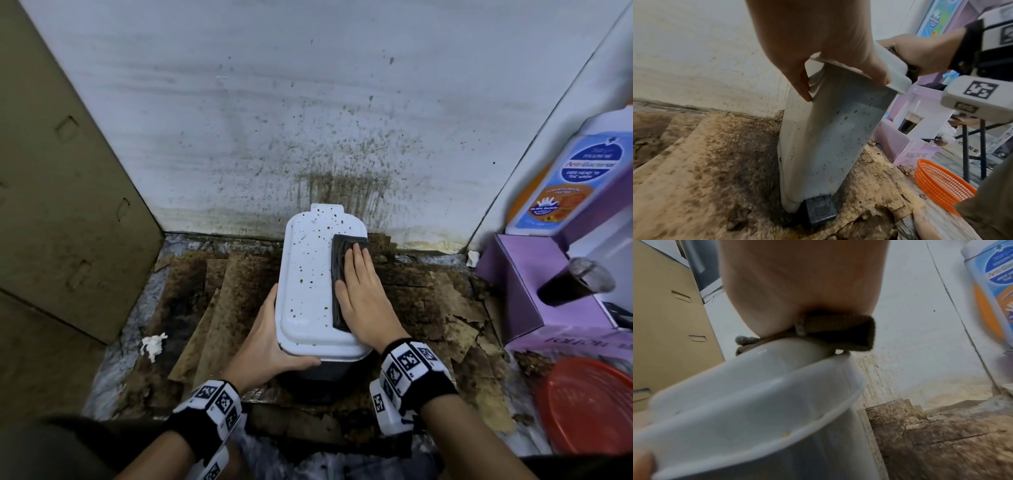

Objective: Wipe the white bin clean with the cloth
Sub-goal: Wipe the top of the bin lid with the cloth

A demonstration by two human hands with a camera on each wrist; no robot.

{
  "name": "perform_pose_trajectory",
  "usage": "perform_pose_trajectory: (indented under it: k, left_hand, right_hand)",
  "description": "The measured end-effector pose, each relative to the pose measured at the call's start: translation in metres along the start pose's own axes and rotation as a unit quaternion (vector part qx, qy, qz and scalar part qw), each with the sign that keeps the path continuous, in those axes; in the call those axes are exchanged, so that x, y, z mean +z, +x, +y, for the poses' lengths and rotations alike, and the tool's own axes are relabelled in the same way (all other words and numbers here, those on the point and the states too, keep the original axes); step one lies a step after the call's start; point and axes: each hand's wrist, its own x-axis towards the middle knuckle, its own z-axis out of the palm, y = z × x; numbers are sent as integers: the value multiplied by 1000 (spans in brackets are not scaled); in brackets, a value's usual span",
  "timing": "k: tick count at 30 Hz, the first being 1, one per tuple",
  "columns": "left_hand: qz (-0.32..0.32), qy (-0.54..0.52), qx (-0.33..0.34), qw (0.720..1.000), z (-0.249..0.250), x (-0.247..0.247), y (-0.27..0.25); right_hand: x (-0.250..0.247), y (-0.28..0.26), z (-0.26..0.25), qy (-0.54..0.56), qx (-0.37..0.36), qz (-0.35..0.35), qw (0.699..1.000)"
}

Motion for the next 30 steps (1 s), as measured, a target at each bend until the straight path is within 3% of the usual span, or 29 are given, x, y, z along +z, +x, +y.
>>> perform_pose_trajectory:
  k: [7, 15, 25, 30]
  left_hand:
    - [0, -5, -2, 1000, -4, 2, -3]
    - [1, -12, 20, 1000, 0, 4, -3]
    - [12, 25, 9, 1000, -10, 2, 3]
    - [7, 7, -4, 1000, -13, 3, 4]
  right_hand:
    - [8, -25, -4, 65, -2, 27, 997]
    - [21, -73, -12, 59, -6, 65, 996]
    - [-6, -13, 1, 74, 10, -26, 997]
    - [-5, -4, 6, 92, 5, -18, 996]
